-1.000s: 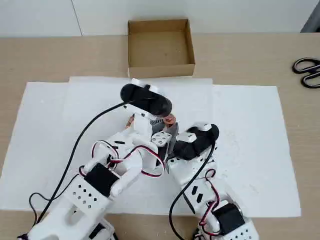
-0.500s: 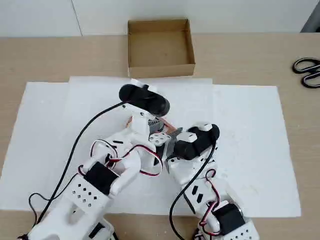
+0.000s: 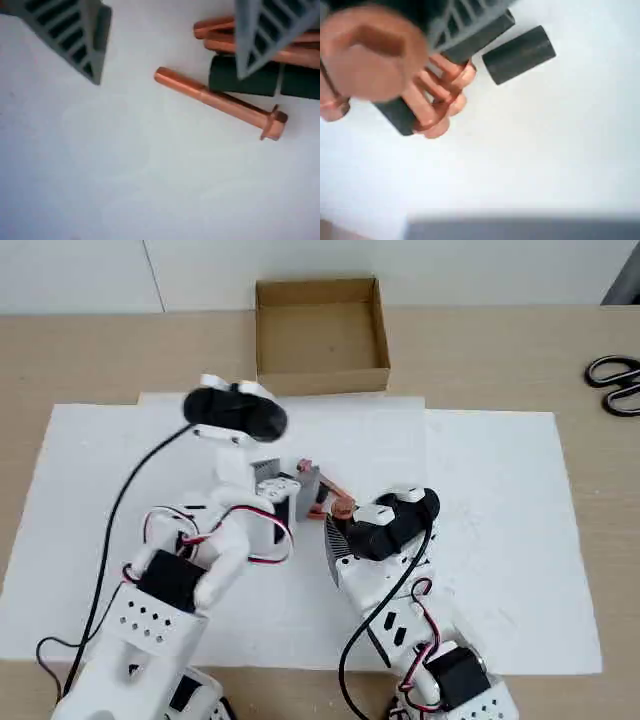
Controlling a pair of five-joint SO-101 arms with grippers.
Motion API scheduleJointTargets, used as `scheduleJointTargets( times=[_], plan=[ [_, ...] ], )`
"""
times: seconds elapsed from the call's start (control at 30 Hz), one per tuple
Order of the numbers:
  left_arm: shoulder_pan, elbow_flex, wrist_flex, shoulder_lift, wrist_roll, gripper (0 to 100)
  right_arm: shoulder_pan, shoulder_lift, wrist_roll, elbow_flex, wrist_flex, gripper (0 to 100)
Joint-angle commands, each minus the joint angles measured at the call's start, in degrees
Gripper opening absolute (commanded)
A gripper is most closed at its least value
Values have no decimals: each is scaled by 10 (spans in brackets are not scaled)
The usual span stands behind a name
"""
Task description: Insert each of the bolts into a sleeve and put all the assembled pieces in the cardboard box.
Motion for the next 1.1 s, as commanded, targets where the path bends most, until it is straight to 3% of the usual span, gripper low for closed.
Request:
scheduleJointTargets(
  times=[0.0,0.13,0.23,0.33,0.43,0.67,1.07],
  plan=[
    [-49,-49,26,-14,-4,170,0,-8,-1,-11,-16,3],
    [-129,-97,121,-14,-8,170,47,-8,7,-11,-36,3],
    [-183,-132,201,-13,-88,170,100,-8,40,-40,-44,3],
    [-229,-154,215,-13,-204,170,158,0,75,-109,-44,3],
    [-265,-161,219,-13,-212,170,204,62,119,-200,-44,3],
    [-323,-149,248,-12,-215,170,229,413,135,-534,-44,3],
    [-365,-146,253,-12,-215,170,228,1069,135,-1097,-61,3]
  ],
)
